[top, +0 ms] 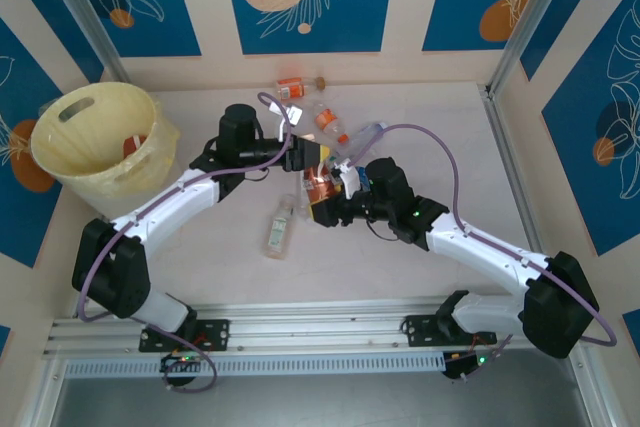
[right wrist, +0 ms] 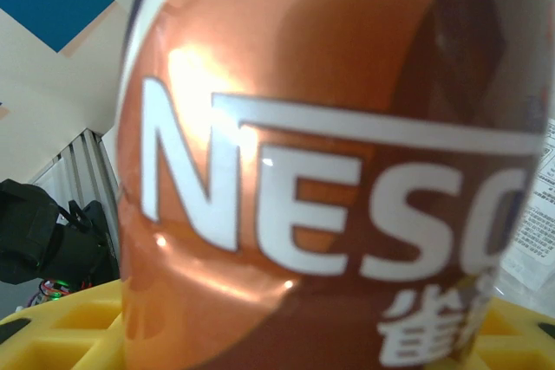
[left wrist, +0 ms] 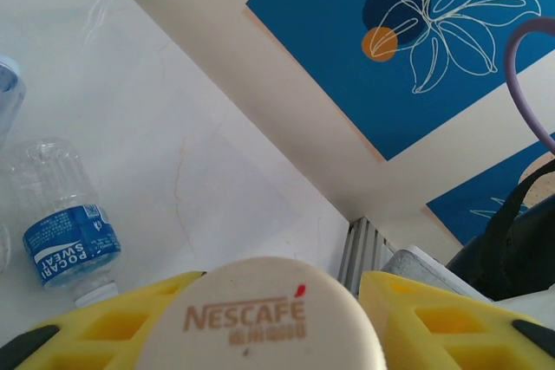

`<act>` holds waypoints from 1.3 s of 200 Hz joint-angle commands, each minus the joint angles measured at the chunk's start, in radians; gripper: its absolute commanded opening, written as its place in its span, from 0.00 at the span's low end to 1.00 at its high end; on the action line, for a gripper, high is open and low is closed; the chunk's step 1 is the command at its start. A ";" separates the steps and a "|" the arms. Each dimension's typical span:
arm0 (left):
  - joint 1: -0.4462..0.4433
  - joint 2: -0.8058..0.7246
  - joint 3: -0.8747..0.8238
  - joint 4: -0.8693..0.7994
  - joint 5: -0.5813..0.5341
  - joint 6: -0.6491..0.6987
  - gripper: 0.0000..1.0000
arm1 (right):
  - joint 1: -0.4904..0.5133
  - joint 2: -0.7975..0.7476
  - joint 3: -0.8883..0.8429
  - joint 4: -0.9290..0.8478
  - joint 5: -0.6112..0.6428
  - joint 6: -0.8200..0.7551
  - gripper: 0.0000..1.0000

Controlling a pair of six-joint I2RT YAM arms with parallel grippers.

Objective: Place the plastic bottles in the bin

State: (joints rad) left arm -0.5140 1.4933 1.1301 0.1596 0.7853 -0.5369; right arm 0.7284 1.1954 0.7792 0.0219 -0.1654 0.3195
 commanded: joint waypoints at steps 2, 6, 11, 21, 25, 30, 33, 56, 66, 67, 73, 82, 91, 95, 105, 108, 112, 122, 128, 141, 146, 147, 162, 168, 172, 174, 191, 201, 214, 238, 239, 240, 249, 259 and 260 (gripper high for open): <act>-0.012 -0.018 -0.007 -0.015 -0.016 0.030 0.23 | 0.012 0.003 0.023 0.090 -0.044 0.030 0.46; -0.012 -0.019 -0.007 -0.015 -0.018 0.028 0.19 | 0.011 0.004 0.023 0.088 -0.042 0.030 0.46; -0.012 -0.019 -0.006 -0.015 -0.020 0.029 0.15 | 0.010 0.004 0.023 0.088 -0.042 0.028 0.46; -0.011 -0.022 -0.006 -0.018 -0.029 0.027 0.10 | 0.011 0.003 0.023 0.084 -0.040 0.029 0.47; -0.011 -0.023 -0.007 -0.020 -0.034 0.027 0.08 | 0.011 0.003 0.024 0.082 -0.039 0.028 0.47; -0.012 -0.024 -0.006 -0.021 -0.038 0.028 0.04 | 0.011 0.002 0.026 0.080 -0.039 0.029 0.47; -0.012 -0.025 -0.007 -0.023 -0.040 0.028 0.03 | 0.011 0.001 0.026 0.080 -0.039 0.027 0.47; -0.012 -0.030 -0.011 -0.029 -0.068 0.028 0.00 | 0.011 -0.005 0.028 0.070 -0.027 0.026 0.53; -0.012 -0.030 -0.012 -0.031 -0.073 0.027 0.00 | 0.012 -0.008 0.029 0.065 -0.015 0.026 0.57; -0.012 -0.030 -0.012 -0.031 -0.074 0.027 0.00 | 0.011 -0.008 0.029 0.065 -0.014 0.026 0.58; -0.012 -0.029 -0.011 -0.032 -0.076 0.025 0.00 | 0.010 -0.011 0.028 0.061 -0.009 0.024 0.59; -0.011 -0.028 -0.007 -0.037 -0.079 0.025 0.02 | 0.009 -0.016 0.028 0.058 -0.004 0.020 0.60; -0.012 -0.026 -0.006 -0.038 -0.083 0.021 0.14 | 0.008 -0.020 0.025 0.057 -0.002 0.018 0.60; -0.011 -0.024 -0.006 -0.038 -0.083 0.019 0.19 | 0.008 -0.021 0.025 0.057 -0.002 0.019 0.60; -0.012 -0.020 -0.002 -0.036 -0.081 0.012 0.36 | 0.008 -0.023 0.024 0.057 -0.003 0.015 0.60; -0.012 -0.017 -0.001 -0.035 -0.079 0.011 0.38 | 0.008 -0.023 0.023 0.056 -0.003 0.015 0.60; -0.011 -0.015 0.001 -0.035 -0.075 0.008 0.39 | 0.007 -0.022 0.024 0.054 -0.001 0.015 0.60; -0.012 -0.009 0.009 -0.035 -0.065 0.002 0.40 | 0.007 -0.022 0.026 0.053 0.002 0.016 0.60; -0.012 -0.006 0.010 -0.037 -0.062 -0.001 0.40 | 0.006 -0.022 0.025 0.053 0.003 0.016 0.60; -0.011 -0.002 0.017 -0.034 -0.055 -0.006 0.33 | 0.008 -0.022 0.023 0.052 0.004 0.015 0.60; -0.012 -0.001 0.017 -0.034 -0.055 -0.008 0.29 | 0.008 -0.023 0.023 0.051 0.004 0.015 0.60; -0.012 -0.001 0.017 -0.034 -0.055 -0.009 0.28 | 0.009 -0.022 0.023 0.051 0.004 0.015 0.60; -0.012 0.002 0.020 -0.033 -0.055 -0.012 0.19 | 0.006 -0.023 0.024 0.049 0.007 0.015 0.60; -0.012 0.002 0.020 -0.032 -0.056 -0.013 0.17 | 0.007 -0.023 0.024 0.046 0.009 0.015 0.60; -0.011 0.002 0.019 -0.032 -0.057 -0.015 0.15 | 0.006 -0.023 0.023 0.046 0.010 0.016 0.61; -0.012 0.003 0.019 -0.032 -0.058 -0.015 0.14 | 0.007 -0.025 0.023 0.047 0.010 0.016 0.61; -0.012 0.005 0.019 -0.031 -0.060 -0.022 0.05 | 0.007 -0.026 0.023 0.046 0.012 0.016 0.62; -0.012 0.008 0.020 -0.030 -0.061 -0.025 0.01 | 0.007 -0.026 0.025 0.042 0.013 0.013 0.64; -0.011 0.006 0.023 -0.032 -0.071 -0.028 0.00 | 0.005 -0.026 0.032 0.023 0.020 0.011 0.70; -0.009 -0.003 0.024 -0.046 -0.109 -0.025 0.00 | 0.000 -0.046 0.038 -0.020 0.043 -0.006 0.85; -0.008 -0.004 0.024 -0.047 -0.111 -0.025 0.00 | 0.000 -0.047 0.038 -0.021 0.044 -0.006 0.85; -0.009 -0.005 0.024 -0.047 -0.112 -0.025 0.00 | 0.000 -0.048 0.037 -0.022 0.044 -0.007 0.85; -0.007 -0.008 0.024 -0.055 -0.128 -0.022 0.00 | -0.003 -0.065 0.036 -0.032 0.052 -0.020 0.88; -0.004 -0.012 0.025 -0.061 -0.140 -0.020 0.00 | -0.008 -0.088 0.033 -0.042 0.058 -0.031 0.95; -0.004 -0.012 0.025 -0.061 -0.142 -0.019 0.00 | -0.009 -0.091 0.032 -0.044 0.059 -0.032 0.96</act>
State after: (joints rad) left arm -0.5201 1.4830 1.1309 0.1207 0.6952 -0.5705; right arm 0.7303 1.1633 0.7849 0.0116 -0.1322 0.3229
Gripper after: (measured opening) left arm 0.350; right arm 0.900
